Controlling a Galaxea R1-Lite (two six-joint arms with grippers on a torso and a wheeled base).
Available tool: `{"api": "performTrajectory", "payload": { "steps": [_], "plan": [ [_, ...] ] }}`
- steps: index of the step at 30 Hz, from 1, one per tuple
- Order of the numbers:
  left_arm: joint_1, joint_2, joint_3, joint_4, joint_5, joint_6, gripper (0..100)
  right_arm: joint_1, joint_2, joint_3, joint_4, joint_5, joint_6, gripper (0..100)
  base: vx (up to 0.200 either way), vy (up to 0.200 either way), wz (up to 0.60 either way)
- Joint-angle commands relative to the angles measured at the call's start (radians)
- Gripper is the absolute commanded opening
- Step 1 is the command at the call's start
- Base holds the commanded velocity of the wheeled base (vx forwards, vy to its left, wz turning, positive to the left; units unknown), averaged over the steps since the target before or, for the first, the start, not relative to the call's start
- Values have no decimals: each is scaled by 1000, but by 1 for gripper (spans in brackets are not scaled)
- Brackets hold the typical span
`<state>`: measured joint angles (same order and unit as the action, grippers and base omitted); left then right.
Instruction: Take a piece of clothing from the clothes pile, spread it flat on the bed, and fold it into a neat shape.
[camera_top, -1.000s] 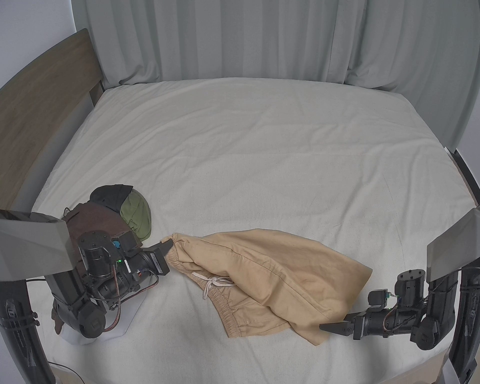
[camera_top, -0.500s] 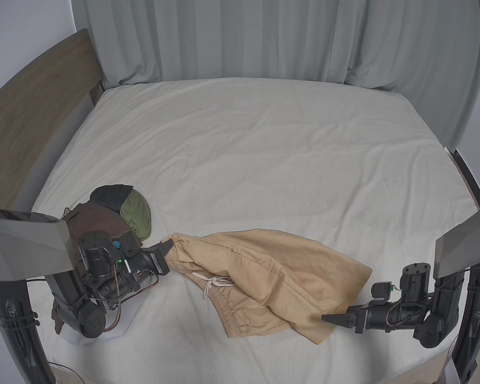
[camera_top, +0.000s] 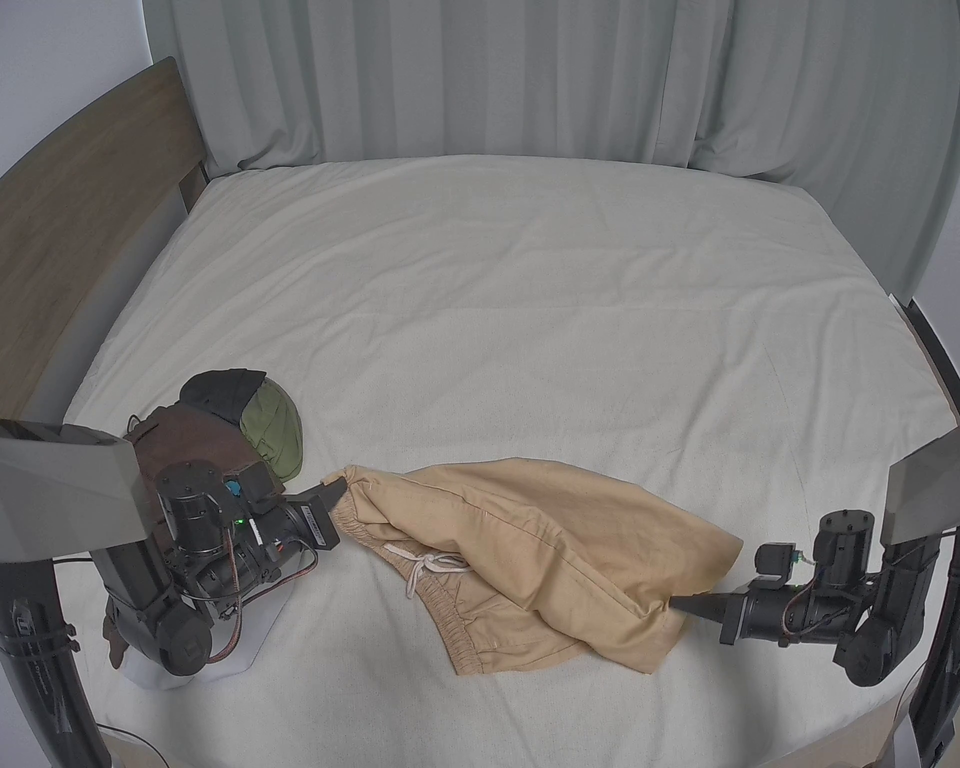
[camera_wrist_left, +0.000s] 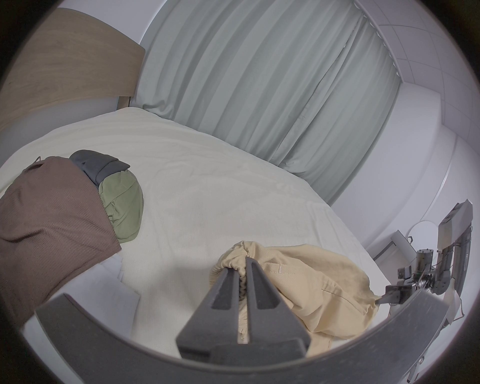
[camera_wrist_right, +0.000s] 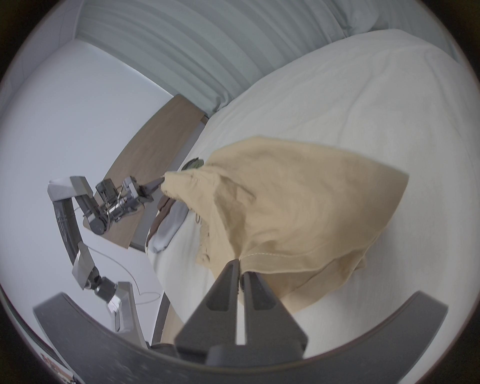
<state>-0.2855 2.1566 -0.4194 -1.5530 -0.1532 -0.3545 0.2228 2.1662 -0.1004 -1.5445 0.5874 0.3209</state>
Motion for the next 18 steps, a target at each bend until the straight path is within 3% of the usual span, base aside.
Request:
{"api": "performTrajectory", "payload": {
  "steps": [1, 7, 18],
  "plan": [
    [2, 2, -4, -2, 0, -1, 0, -51, -100, -48, 0, 2, 55, 0, 0, 0, 0],
    [2, 2, -4, -2, 0, -1, 0, -80, -177, -102, 1, 3, 204, 0, 0, 0, 0],
    [2, 5, -6, -2, 0, -1, 0, -111, -166, -119, 3, 0, 211, 0, 0, 0, 0]
  ]
}}
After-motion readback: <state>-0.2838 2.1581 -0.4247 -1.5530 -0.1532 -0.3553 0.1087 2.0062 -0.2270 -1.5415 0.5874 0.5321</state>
